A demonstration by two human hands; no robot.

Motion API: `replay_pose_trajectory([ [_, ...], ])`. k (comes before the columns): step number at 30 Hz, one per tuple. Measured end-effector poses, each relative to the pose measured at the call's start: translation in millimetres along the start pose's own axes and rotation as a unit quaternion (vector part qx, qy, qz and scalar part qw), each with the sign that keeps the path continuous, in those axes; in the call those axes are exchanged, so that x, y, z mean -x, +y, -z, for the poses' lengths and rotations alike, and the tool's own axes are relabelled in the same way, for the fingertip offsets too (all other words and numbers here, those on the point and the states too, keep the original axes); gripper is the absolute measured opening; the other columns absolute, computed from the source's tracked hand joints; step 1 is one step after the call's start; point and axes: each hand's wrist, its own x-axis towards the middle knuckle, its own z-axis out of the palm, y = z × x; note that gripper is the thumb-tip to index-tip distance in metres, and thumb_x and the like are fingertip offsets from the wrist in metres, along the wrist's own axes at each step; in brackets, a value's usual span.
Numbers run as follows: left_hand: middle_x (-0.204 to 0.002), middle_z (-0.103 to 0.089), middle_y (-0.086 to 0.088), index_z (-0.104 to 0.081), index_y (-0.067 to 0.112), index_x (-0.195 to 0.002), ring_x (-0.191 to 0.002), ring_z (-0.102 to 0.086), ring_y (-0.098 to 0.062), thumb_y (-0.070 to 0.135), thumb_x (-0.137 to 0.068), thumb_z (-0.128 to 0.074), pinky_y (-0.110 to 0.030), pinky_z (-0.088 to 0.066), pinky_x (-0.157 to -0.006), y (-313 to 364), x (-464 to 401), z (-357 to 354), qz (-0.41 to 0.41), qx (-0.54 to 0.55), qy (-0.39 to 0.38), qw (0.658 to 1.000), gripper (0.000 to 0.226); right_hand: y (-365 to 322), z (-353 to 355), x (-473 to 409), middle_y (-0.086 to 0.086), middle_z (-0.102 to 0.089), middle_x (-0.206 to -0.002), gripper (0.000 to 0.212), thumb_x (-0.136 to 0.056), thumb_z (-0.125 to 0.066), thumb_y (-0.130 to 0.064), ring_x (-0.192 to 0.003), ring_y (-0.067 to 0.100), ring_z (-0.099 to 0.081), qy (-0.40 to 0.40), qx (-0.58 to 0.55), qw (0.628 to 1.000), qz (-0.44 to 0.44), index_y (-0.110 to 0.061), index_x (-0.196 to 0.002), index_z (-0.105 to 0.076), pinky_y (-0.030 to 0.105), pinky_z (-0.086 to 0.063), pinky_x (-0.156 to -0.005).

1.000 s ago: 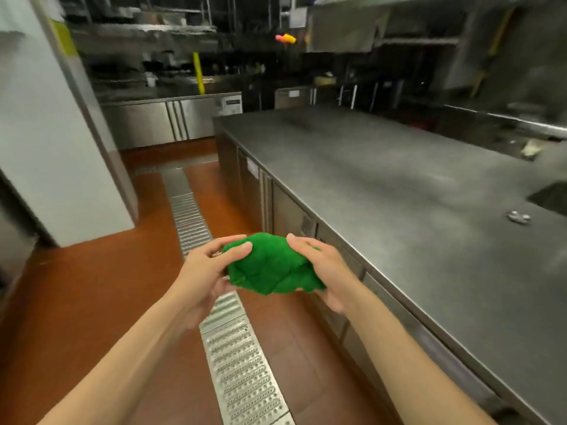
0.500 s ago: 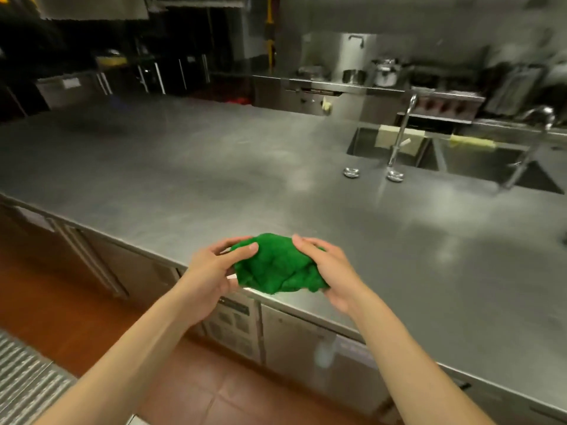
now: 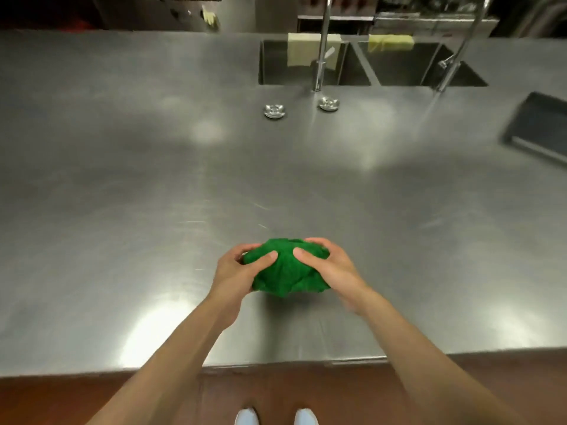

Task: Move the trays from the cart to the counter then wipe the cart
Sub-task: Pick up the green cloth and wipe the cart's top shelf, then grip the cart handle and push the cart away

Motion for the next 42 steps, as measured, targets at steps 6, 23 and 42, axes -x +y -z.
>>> replay_pose_trajectory([
  [6, -0.11, -0.058, -0.002, -0.069, 0.031, -0.106, -0.106, -0.057, -0.019, 0.036, -0.073, -0.082, -0.03, -0.048, -0.095, -65.3, -48.9, 6.1, -0.102, -0.288, 0.021, 0.952, 0.036, 68.1, -14.3, -21.6, -0.007, -0.061, -0.125, 0.062, -0.087, -0.032, -0.072, -0.121, 0.019, -0.048, 0.108, 0.467, 0.872, 0.101, -0.035, -0.131, -0.055, 0.044, -0.045, -0.095],
  [23, -0.114, -0.051, 0.004, -0.07, 0.02, -0.114, -0.115, -0.05, -0.018, 0.027, -0.082, -0.075, -0.024, -0.04, -0.098, -16.0, -32.9, 4.1, -0.156, -0.384, 0.004, 0.91, 0.033, 49.1, -1.9, 1.9, -0.007, -0.04, -0.15, 0.062, -0.097, -0.02, -0.062, -0.136, 0.017, -0.034, 0.11, 0.466, 0.871, 0.113, -0.031, -0.148, -0.037, 0.043, -0.027, -0.109],
  [42, -0.109, -0.068, -0.022, -0.07, 0.01, -0.103, -0.094, -0.062, -0.023, 0.009, -0.096, -0.055, -0.038, -0.052, -0.085, 191.5, 101.3, -43.6, -0.286, -0.089, -0.214, 0.93, 0.017, -169.6, 49.8, 139.9, 0.007, -0.068, -0.106, 0.021, -0.103, -0.048, -0.019, -0.098, 0.02, -0.062, 0.268, -0.131, 0.917, 0.266, -0.014, -0.115, -0.064, 0.028, -0.05, -0.081],
])
